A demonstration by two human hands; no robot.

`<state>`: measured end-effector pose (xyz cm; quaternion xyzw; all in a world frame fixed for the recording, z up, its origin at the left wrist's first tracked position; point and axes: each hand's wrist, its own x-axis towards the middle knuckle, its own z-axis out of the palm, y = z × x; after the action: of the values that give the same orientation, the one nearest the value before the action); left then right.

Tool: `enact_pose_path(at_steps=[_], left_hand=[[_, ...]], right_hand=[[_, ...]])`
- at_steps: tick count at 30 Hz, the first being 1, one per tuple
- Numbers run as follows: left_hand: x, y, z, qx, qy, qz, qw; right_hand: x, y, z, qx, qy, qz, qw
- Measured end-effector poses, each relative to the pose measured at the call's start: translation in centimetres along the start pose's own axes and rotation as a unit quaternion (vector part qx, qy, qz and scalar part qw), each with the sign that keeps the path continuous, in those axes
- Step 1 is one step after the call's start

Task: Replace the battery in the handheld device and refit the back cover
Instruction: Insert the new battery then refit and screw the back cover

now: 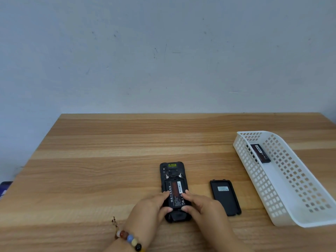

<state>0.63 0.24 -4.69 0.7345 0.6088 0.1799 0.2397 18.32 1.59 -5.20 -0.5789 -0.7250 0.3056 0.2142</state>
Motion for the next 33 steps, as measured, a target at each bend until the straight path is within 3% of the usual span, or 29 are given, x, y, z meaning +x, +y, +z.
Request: enact_pose_path(at_steps=[10,16,21,26,29,33], left_hand=[[0.0,0.0,0.3,0.014,0.023,-0.006,1.0],[0.1,0.1,0.5,0.0,0.031,-0.029,0.999],[0.1,0.6,0.0,0.02,0.01,0.016,1.0],[-0.3,1.4,-0.1,0.102,-0.065,0.045,0.992],[-0.7,1.1,0.1,0.091,-0.05,0.034,0.994],[-0.7,0.0,0.1,0.109,-0.001,0.079,0.991]], right_hand=[[0.2,0.5,0.6,0.026,0.011,0.025,0.999],[0.4,0.9,0.7,-0.013,0.012,-0.025,1.0],[0.2,0.5,0.3,-0.05,0.001,-0.064,0.997],[0.0,0.6,-0.8,-0.137,-0.022,-0.138,0.981],[-0.2,1.6,-0.8,-0.193,-0.022,-0.188,0.963],[-0.4,1.7,-0.7,-0.181,-0.06,-0.173,0.966]])
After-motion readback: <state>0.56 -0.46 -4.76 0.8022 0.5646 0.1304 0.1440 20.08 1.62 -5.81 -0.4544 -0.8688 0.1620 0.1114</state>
